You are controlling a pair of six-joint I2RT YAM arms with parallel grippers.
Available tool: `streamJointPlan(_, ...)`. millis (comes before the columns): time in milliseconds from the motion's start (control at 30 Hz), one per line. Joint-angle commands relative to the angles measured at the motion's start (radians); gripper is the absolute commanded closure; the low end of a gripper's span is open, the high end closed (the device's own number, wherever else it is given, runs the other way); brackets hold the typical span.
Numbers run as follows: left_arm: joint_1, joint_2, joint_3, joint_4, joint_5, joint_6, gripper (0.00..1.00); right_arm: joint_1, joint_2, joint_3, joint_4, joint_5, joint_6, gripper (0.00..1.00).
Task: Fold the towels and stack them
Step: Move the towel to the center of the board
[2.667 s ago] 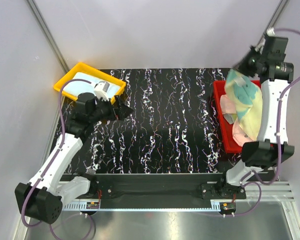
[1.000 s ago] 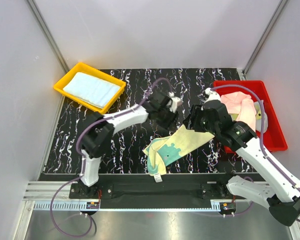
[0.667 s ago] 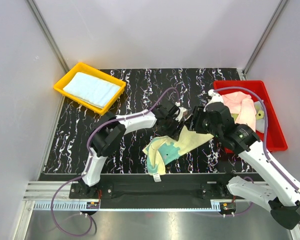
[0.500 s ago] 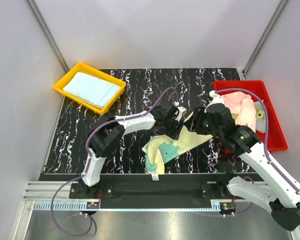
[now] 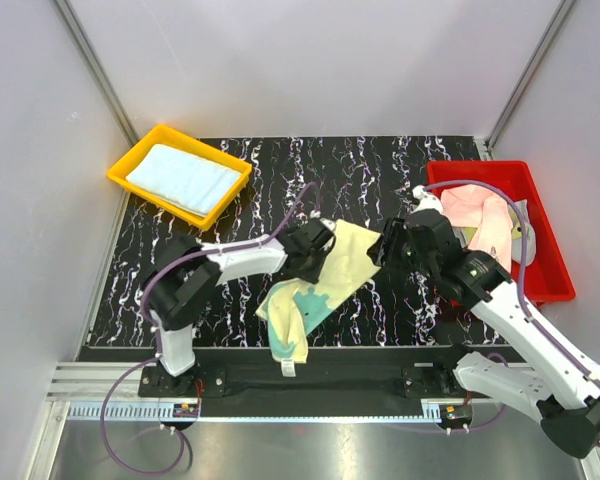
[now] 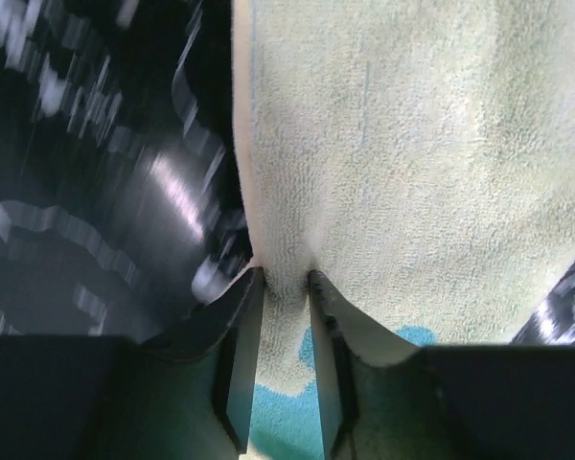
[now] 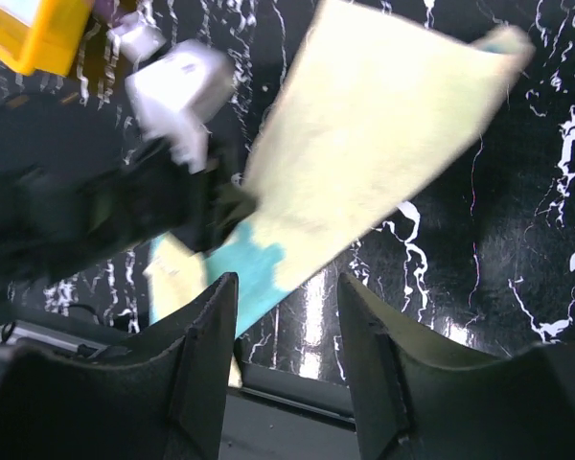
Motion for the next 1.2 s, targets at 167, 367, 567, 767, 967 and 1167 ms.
streamJointPlan(167, 0.023, -0.258, -0.07, -0.075, -0.087, -0.069, 0.55, -0.035, 0.18, 0.004, 0.144, -0.061, -0.047, 0.47)
streamJointPlan(367, 0.185, -0.111, 0.147, -0.046, 0.022, 0.139, 0.48, -0.121, 0.285, 0.044, 0.188, -0.141, -0.08, 0.47)
streamJointPlan(567, 0.285, 0.128, 0.347, -0.069, 0.206, 0.377, 0.46, -0.143, 0.305, 0.024, 0.207, -0.162, -0.095, 0.47)
streamJointPlan(767, 0.347, 0.271, 0.495, -0.075, 0.416, 0.417, 0.47, -0.154, 0.334, 0.029, 0.208, -0.199, -0.115, 0.47)
streamJointPlan(967, 0.348, 0.38, 0.582, -0.089, 0.479, 0.414, 0.44, -0.154, 0.358, 0.034, 0.216, -0.218, -0.123, 0.48)
streamJointPlan(1167, 0.348, 0.406, 0.556, -0.078, 0.573, 0.411, 0.45, -0.155, 0.363, 0.021, 0.217, -0.219, -0.124, 0.48)
